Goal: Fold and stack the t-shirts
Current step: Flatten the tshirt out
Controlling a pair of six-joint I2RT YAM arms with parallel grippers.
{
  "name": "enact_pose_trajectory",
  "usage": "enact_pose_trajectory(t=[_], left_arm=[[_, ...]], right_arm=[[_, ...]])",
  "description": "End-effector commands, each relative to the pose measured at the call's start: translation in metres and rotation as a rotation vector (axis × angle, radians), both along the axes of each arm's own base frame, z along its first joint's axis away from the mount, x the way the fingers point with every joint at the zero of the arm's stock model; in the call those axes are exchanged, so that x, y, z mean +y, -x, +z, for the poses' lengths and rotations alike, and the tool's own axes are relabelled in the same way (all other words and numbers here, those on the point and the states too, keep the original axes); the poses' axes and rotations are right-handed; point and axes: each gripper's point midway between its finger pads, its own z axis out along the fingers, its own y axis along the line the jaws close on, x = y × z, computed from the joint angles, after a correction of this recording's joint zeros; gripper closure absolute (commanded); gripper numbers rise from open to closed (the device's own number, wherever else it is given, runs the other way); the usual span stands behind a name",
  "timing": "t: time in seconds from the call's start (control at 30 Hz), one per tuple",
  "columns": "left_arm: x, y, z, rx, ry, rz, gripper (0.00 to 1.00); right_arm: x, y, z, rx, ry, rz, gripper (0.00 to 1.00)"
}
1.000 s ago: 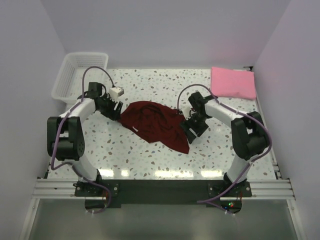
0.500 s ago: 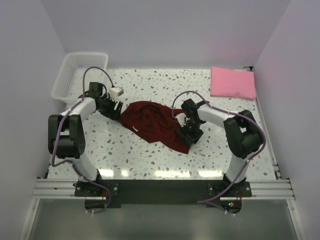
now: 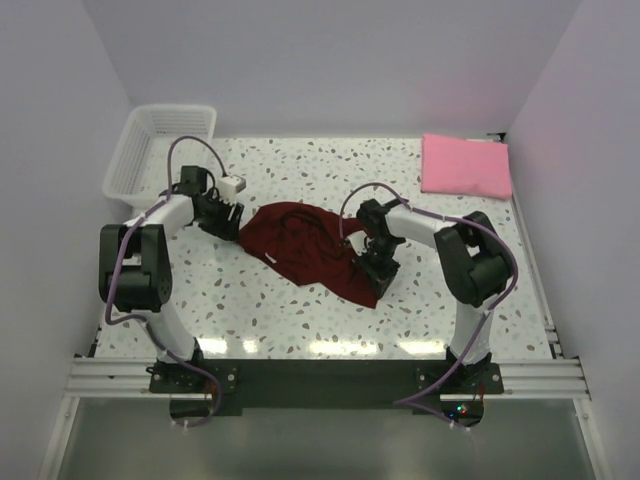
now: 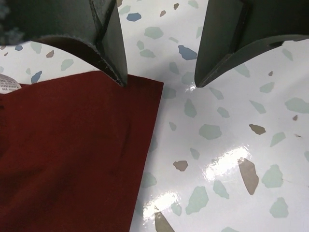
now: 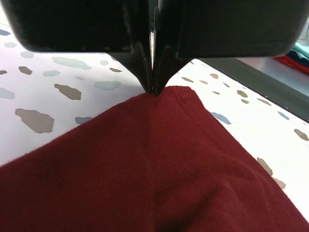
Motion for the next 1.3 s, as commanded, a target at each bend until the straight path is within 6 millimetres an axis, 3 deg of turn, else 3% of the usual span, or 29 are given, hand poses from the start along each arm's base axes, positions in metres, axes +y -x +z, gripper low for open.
enact_pose_trajectory(t=[0.0,0.2,0.3,0.5,0.6,0.63,0.77,1.0,1.27], left_arm=[[0.001,-0.014,-0.006,0.004,0.013,0.056,0.39],[-0.013,-0.017,-0.017,0.062,0.107,0.095,0.45],[-0.02,-0.017,-0.018,0.084,0.171,0.101,0.54],[-0.029,-0.006,-0.015,0.186,0.339,0.131,0.75],[-0.03,-0.004,-0.011,0.203,0.375,0.133,0.89],[-0.029,-0.007,-0.006,0.19,0.374,0.132,1.0],[-0.02,-0.03,0.039,0.042,0.35,0.121,1.0],[0.0,-0.071,0.128,-0.239,0.223,0.071,1.0],[0.003,-0.081,0.182,-0.387,0.107,-0.024,1.0]], right_arm=[[0.006,0.004,-0.014,0.009,-0.016,0.015,1.0],[0.003,0.001,-0.01,-0.017,-0.01,0.02,1.0],[-0.001,0.0,-0.007,-0.036,-0.003,0.023,1.0],[-0.006,-0.004,-0.002,-0.059,-0.007,0.007,1.0],[-0.006,-0.008,0.001,-0.073,-0.015,0.008,1.0],[-0.007,-0.009,0.002,-0.077,-0.014,0.006,1.0],[-0.015,-0.023,0.018,-0.132,-0.03,0.004,1.0],[-0.057,-0.073,0.064,-0.267,-0.023,-0.062,1.0],[-0.07,-0.131,0.14,-0.553,0.03,0.003,1.0]])
